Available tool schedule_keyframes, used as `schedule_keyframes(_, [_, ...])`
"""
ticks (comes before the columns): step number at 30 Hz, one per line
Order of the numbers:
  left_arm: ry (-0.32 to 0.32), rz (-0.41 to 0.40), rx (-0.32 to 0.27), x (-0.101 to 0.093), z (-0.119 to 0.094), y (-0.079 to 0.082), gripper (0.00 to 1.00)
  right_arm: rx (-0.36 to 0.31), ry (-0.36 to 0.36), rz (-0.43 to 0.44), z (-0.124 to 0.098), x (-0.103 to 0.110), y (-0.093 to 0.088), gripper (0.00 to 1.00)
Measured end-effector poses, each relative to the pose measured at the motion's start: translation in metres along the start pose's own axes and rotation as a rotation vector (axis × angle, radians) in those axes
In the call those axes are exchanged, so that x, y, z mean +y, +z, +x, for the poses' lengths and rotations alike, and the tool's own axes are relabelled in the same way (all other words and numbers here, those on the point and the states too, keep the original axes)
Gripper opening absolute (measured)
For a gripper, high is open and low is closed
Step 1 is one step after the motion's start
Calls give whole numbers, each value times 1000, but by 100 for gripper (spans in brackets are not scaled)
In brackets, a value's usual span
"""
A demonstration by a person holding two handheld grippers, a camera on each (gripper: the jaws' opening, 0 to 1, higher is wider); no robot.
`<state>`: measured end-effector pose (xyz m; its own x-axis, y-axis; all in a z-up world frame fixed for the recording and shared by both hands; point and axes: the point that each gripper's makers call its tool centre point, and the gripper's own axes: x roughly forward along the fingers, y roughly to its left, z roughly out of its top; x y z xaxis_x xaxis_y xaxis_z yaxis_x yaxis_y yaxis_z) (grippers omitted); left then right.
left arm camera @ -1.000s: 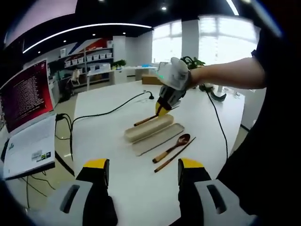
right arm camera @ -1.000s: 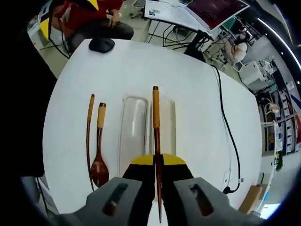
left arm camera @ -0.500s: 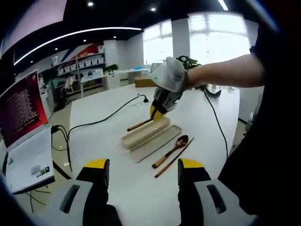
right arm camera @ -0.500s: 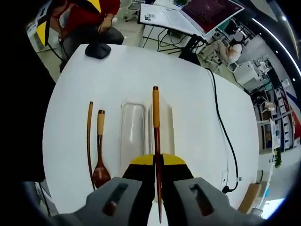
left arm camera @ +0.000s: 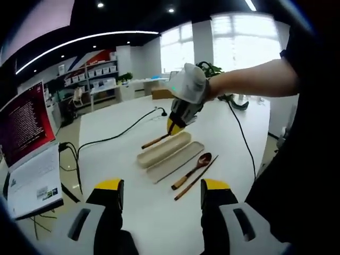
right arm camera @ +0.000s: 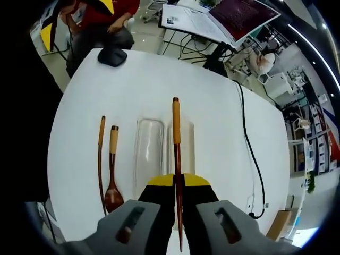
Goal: Arrange the utensils inside the cutlery case until each visible utensil rests in its matching compartment.
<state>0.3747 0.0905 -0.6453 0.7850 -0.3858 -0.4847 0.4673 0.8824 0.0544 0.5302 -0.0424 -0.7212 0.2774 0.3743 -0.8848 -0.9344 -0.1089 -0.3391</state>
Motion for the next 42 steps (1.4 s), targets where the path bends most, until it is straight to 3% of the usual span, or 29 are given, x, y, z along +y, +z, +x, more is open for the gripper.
schedule_keyframes(10, [-7, 5, 15, -5, 3, -3, 60, 4, 2, -22, -1, -3, -5, 0])
schedule_keyframes(16, [12, 10, 35, 4, 5, -4, 60, 2, 10, -34, 4, -4, -3, 0])
schedule_keyframes(20, [-10, 61, 58, 0, 10, -3, 60, -4, 17, -38, 7, -5, -4, 0])
schedule_keyframes(34, [-3, 2, 70, 1, 17, -4, 60, -6, 46, -35, 20, -5, -16, 0])
schedule_keyframes(35, [-10, -17, 67, -1, 16, -3, 60, -1, 47, -35, 20, -5, -20, 0])
schedule_keyframes(37, [-17, -104, 0, -3, 16, 9, 61, 2, 47, -30, 20, -6, -23, 0])
schedule_keyframes(42, [6, -5, 64, 2, 14, 0, 60, -1, 47, -22, 21, -8, -24, 0])
